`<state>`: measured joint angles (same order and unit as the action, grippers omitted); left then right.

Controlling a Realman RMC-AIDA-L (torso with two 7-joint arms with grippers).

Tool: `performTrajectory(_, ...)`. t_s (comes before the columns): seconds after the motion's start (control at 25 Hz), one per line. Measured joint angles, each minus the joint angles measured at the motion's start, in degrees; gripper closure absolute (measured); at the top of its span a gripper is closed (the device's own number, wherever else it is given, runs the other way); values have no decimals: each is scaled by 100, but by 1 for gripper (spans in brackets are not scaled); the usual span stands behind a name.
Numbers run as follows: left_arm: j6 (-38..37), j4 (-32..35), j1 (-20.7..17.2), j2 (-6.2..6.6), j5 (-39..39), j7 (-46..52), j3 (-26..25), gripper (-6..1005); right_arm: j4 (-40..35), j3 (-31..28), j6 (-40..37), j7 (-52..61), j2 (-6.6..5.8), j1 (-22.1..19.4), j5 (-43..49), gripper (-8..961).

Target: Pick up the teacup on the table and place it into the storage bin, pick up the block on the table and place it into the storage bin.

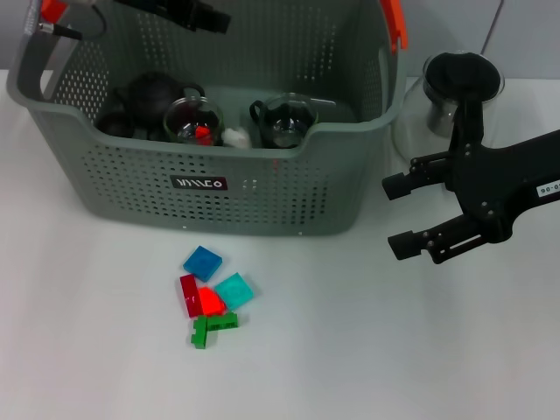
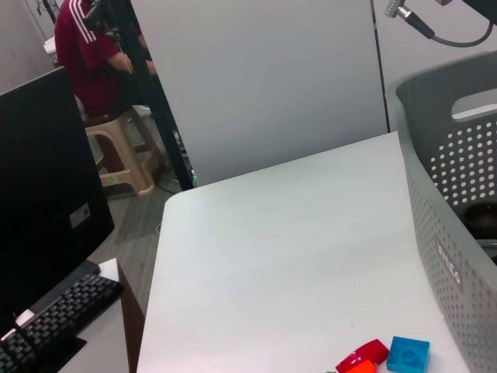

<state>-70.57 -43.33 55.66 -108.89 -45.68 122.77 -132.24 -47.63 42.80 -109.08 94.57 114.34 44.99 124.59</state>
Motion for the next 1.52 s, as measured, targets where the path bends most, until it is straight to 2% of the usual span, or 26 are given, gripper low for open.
performTrajectory(0.12,6,-61,-38,-4,0,2,0,836,0,1,6,0,0,-2,-4,41)
performTrajectory(0.24,-46,-488,-246,-74,-46,9,-106,609,0,3,-5,-4,2,-4,-7,41)
performTrajectory(0.36,-373,-1164,-522,-209,-199,29,-273,490,0,16,-18,-37,1,7,-13,41)
performTrajectory(0.48,-1013,-1991,-876,-352,-595,17,-433,371,-9,51,-19,-46,4,22,-4,41)
performTrajectory(0.68,-2158,-2912,-1388,-437,-1403,-183,-496,148,-40,79,-50,-49,1,28,9,41)
performTrajectory(0.92,-3357,-3125,-1682,-524,-1814,-737,-634,93,-42,80,-49,-58,0,5,21,42)
performTrajectory(1.12,-4238,-3373,-1907,-716,-1946,-1337,-498,47,-15,67,-18,-45,0,-5,19,42)
performTrajectory(1.28,-4416,-3680,-2190,-859,-1857,-1604,39,48,-5,35,8,-36,28,-8,2,42)
performTrajectory(1.44,-4318,-3692,-2305,-933,-1550,-1772,572,48,8,27,101,-15,71,-6,-6,42)
performTrajectory(1.52,-4194,-3623,-2312,-1027,-1268,-1884,805,49,51,27,155,-13,91,13,-11,42)
